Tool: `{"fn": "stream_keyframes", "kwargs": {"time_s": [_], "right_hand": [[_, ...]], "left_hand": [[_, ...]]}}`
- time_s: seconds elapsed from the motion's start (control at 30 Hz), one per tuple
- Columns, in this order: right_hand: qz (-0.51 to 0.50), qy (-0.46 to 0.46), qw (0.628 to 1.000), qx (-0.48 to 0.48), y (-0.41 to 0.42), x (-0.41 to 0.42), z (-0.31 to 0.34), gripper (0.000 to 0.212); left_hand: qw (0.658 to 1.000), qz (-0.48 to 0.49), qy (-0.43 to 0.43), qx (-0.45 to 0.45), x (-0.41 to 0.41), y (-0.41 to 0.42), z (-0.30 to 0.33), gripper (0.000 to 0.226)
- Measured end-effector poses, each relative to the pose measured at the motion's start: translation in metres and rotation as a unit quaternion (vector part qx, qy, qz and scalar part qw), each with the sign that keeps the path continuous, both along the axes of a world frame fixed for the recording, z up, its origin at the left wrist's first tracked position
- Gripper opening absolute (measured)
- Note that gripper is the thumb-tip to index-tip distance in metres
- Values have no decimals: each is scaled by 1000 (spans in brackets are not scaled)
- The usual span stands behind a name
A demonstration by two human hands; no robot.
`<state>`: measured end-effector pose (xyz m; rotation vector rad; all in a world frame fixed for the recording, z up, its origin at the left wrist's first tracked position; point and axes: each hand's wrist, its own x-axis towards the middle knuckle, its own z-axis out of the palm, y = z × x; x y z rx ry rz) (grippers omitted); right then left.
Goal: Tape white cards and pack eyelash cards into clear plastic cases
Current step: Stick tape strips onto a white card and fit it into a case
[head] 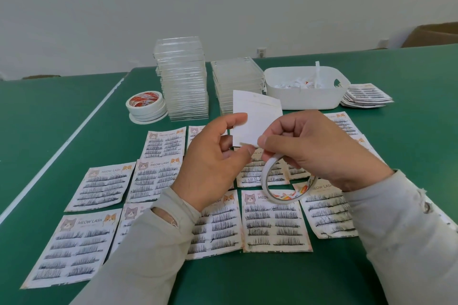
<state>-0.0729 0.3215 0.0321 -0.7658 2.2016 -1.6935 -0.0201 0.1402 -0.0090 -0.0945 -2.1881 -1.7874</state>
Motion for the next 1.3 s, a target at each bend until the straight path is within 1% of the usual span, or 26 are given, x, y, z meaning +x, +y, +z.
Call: {"fn": "stream_keyframes", "kwargs": {"time_s": [0.13,0.3,0.5,0.6,0.83,0.97,1.1,1.3], "right_hand": [[11,-1,1000,-2,-2,1,-1,15],[-3,1,1000,5,-2,1,-2,14],[-23,26,999,36,-3,0,-3,16],[-28,30,998,38,-3,1,-3,16],[29,21,999,8,-2,5,1,16],[3,31,999,12,-4,4,-1,17],[-31,57,997,50,-4,2,-2,18],[-50,69,994,73,-4,2,-3,18]], "left_hand": [[1000,-12,-2,-1,0,-1,-1,49],[1000,-13,8,-1,0,-1,-3,48],[1000,-14,1,-7,0,-1,-3,48],[1000,-12,0,-12,0,-1,-3,48],[1000,-6,-5,-18,0,-3,-4,52],[1000,-10,-6,-26,-1,-1,-3,49],[1000,-8,-7,-28,0,-1,-2,49],[999,-5,-4,-40,1,-1,-1,48]]}}
